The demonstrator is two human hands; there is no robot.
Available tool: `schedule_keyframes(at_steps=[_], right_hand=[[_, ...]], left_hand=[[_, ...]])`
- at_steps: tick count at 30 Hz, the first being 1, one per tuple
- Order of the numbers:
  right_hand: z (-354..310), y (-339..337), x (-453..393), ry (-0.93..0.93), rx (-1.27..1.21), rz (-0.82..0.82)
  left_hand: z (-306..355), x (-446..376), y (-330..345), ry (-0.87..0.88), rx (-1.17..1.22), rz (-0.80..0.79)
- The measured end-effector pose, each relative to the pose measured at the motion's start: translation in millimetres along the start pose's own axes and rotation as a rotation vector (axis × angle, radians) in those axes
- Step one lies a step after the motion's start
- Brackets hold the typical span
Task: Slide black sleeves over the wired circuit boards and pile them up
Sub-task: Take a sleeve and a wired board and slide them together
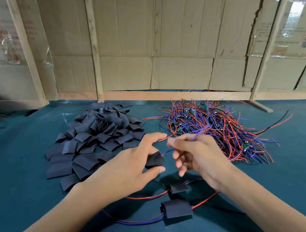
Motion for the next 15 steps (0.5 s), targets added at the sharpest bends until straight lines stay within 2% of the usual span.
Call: schedule_keyframes(at_steps=[3, 9, 15], right_hand=[[-2.0, -18.4, -2.5, 0.046, -0.014, 0.084], [5.2, -41.3, 0.0, 0.321, 0.163, -0.010], [-0.1, -57.0, 1.8, 0.356, 0.241, -0.086]], left_hand=[[-7.6, -0.5, 5.9, -0.037, 0.035, -0.024], [-24.3, -0.4, 16.3, -0.095, 0.074, -0.088], [-21.1, -0.7, 11.1, -0.093, 0.148, -0.046]])
Point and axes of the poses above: each hand's wrist, its own x-axis away from the middle knuckle, its own y-axis out of the palm, z = x × y, the point moved 9 cm from there along -x, towards the middle knuckle
